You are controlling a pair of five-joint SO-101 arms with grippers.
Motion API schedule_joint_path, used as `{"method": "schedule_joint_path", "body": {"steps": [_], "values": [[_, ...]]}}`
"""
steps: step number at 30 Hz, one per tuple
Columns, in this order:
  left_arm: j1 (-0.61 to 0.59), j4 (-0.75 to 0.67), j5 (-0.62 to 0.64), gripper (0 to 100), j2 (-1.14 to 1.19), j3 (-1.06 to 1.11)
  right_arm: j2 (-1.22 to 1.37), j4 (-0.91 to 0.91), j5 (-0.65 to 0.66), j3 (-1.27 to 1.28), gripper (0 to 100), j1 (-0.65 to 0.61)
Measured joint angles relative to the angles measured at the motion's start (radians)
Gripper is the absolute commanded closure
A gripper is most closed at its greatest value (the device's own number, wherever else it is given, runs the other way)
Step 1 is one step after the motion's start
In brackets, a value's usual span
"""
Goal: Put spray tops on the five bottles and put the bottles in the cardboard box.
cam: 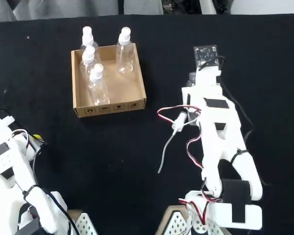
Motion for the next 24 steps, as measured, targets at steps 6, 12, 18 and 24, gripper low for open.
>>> {"method": "schedule_joint_path", "body": {"steps": [6, 12, 18, 24], "values": [[0.0, 0.0, 0.0, 74, 0.0, 0.0, -0.018, 0.058, 0.0, 0.0, 91.3, -0.006], [0.002, 0.097, 0.0, 74, 0.0, -0.055, -0.08, 0.091, -0.041, 0.0, 91.3, 0.012], [0.114, 0.247, 0.003, 74, 0.0, -0.172, -0.083, 0.089, -0.107, 0.0, 91.3, 0.104], [0.264, 0.353, 0.003, 74, 0.0, -0.278, -0.084, 0.066, -0.184, 0.0, 91.3, 0.204]]}}
